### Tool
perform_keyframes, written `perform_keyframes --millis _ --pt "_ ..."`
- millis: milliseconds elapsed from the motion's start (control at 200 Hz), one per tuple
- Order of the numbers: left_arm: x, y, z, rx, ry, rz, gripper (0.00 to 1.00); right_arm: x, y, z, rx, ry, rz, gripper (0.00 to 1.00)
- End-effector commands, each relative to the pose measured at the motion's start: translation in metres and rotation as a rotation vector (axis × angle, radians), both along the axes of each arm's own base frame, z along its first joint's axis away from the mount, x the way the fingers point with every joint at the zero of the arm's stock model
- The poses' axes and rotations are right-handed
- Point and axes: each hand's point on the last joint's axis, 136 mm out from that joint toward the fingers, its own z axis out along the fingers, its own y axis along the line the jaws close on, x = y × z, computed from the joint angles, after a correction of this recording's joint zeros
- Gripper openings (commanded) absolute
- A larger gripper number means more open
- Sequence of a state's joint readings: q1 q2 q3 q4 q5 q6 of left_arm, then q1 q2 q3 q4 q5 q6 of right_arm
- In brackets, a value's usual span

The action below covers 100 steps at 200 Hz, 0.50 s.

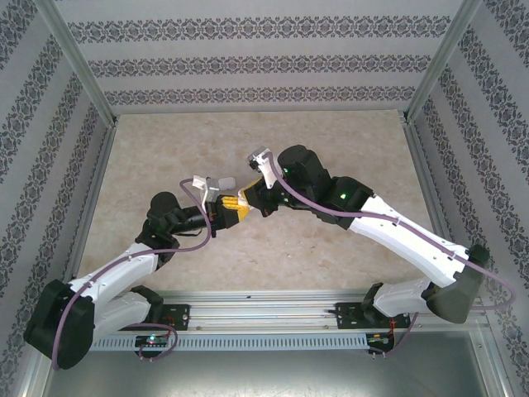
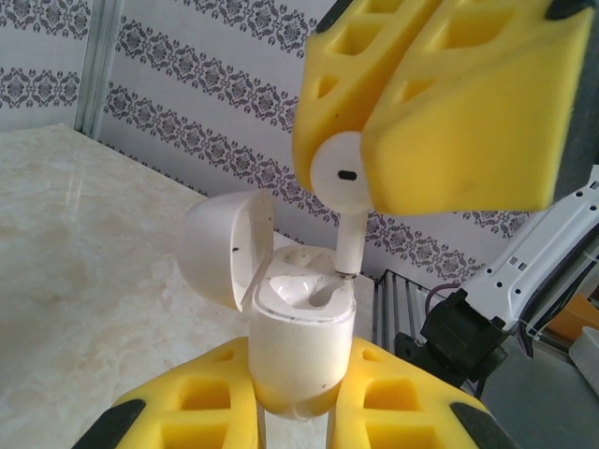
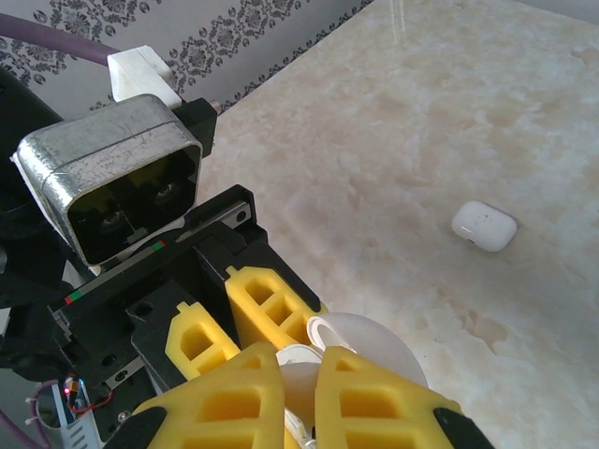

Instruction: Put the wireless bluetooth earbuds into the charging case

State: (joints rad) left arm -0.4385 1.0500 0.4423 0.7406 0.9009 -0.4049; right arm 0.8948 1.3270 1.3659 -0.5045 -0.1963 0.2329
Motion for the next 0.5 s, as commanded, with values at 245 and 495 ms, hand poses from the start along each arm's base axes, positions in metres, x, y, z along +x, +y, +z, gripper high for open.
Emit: perform_keyframes --millis 245,495 --pt "-0.007 -0.001 0.015 -0.038 -0.056 -0.03 0.0 0.004 0.007 0.003 -0.002 -0.025 0.008 0.1" --pt "-0.008 -0.001 0.017 -0.04 -0.061 -0.032 0.0 0.005 0.01 -0.001 -0.011 -0.018 0.011 0.1"
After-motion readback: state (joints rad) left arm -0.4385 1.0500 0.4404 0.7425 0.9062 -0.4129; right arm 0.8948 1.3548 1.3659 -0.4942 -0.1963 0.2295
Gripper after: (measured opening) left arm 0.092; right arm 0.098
